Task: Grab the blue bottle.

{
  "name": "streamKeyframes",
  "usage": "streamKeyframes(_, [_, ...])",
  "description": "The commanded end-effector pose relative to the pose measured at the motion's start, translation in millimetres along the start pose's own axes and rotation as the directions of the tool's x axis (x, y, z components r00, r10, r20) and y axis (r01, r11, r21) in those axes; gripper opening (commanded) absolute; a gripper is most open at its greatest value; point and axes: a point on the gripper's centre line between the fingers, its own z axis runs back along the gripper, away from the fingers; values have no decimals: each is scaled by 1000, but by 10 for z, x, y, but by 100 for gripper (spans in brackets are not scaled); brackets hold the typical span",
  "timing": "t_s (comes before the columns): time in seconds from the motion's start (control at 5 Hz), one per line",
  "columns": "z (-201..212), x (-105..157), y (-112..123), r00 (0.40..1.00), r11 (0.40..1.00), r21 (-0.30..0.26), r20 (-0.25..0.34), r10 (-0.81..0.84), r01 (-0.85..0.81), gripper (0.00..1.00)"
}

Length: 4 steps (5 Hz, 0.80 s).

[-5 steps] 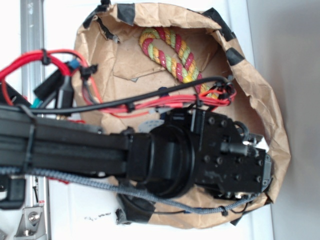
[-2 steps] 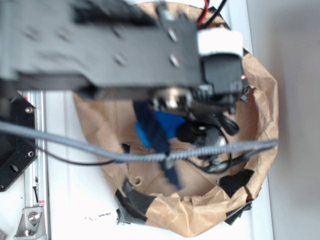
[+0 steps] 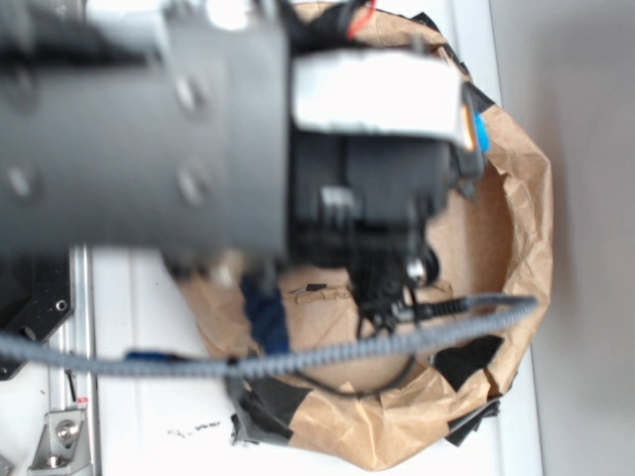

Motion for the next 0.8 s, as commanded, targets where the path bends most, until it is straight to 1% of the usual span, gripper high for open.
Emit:
streamKeyframes(0.0, [-72,147,-156,999,1000,3,49,-19,18,0])
streamKeyframes(0.2, [-269,116,-86,997,999,-35,73,-12,14,0])
streamKeyframes(0.6, [-288,88,-35,998,999,-45,56,8,-6,0])
